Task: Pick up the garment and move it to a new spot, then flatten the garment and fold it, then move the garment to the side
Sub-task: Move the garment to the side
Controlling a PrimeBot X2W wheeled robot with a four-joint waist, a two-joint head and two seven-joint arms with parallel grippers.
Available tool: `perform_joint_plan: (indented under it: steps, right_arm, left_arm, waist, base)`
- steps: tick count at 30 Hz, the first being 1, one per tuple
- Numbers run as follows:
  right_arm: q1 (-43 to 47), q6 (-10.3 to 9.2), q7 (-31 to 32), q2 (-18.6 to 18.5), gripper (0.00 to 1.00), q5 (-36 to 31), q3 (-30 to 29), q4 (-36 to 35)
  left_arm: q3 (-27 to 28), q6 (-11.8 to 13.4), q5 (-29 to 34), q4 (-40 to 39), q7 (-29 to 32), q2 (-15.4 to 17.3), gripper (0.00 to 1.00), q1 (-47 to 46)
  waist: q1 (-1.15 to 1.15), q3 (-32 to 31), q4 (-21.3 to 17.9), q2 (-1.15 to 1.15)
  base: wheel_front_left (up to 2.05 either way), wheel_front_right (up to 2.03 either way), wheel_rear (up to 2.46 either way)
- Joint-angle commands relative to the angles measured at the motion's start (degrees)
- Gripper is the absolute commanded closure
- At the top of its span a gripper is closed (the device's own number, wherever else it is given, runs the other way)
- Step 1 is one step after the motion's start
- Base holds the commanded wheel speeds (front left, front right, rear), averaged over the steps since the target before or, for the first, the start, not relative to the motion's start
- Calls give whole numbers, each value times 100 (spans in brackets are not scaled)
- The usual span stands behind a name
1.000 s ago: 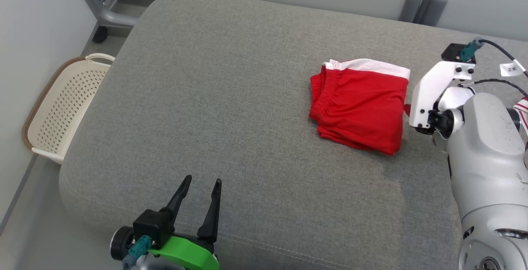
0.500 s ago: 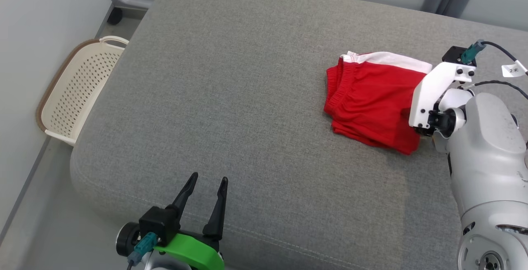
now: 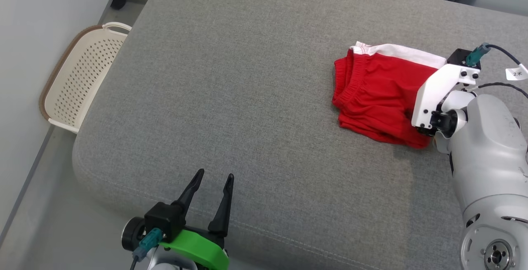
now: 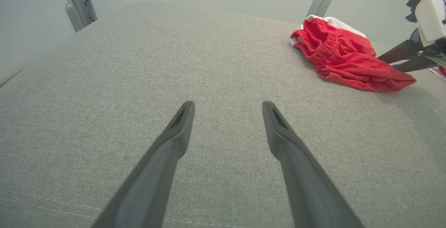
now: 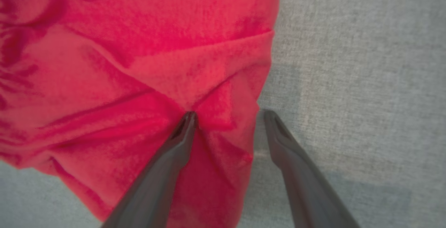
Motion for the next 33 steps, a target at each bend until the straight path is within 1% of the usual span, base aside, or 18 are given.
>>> perform_joint_plan:
  steps: [1, 3, 6, 10, 14, 21, 24, 30, 33]
  right_arm:
    - [3, -1, -46, 10, 49, -88, -40, 137]
    - [-70, -1, -125, 10, 100, -116, -35, 268]
    - [-183, -4, -338, -4, 100, -237, 46, 400]
    - [-201, -7, -505, -26, 100, -491, 113, 301]
    - [-199, -6, -581, -10, 100, -565, 246, 260]
    - [-87, -5, -646, -7, 100, -566, 903, 353]
    - [4, -5, -536, -13, 100, -617, 1187, 352]
    - [2, -5, -361, -212, 100, -461, 1744, 322]
    - [5, -5, -326, -386, 100, -323, 1981, 252]
  left_arm:
    - [-8, -16, -30, 9, -17, -14, 0, -103]
    - [-6, -17, -33, 10, -17, -24, 0, -122]
    - [39, -18, -39, 26, -17, -34, 0, -155]
    - [126, 7, -22, 41, -17, -20, 0, -143]
    - [174, 19, 1, 25, -17, 19, 0, -129]
    - [233, 39, 46, -30, -17, 89, 0, -65]
    - [257, 53, 53, -50, -17, 120, 0, -20]
    - [271, 93, 40, -100, -14, 176, 0, 0]
    - [265, 111, 30, -126, -10, 199, 0, -3]
  waist:
    - [0, 38, 8, 0]
    - [0, 67, 5, 0]
    - [0, 86, -50, 0]
    - [0, -15, -205, 0]
    - [0, -103, -346, 0]
    - [0, -356, -765, 0]
    - [0, -463, -965, 0]
    - [0, -559, -1308, 0]
    - [0, -550, -1444, 0]
  base:
    - [0, 0, 0]
    - [0, 0, 0]
    - [0, 0, 0]
    - [0, 0, 0]
    - [0, 0, 0]
    - [0, 0, 0]
    - [0, 0, 0]
    - [0, 0, 0]
    - [0, 0, 0]
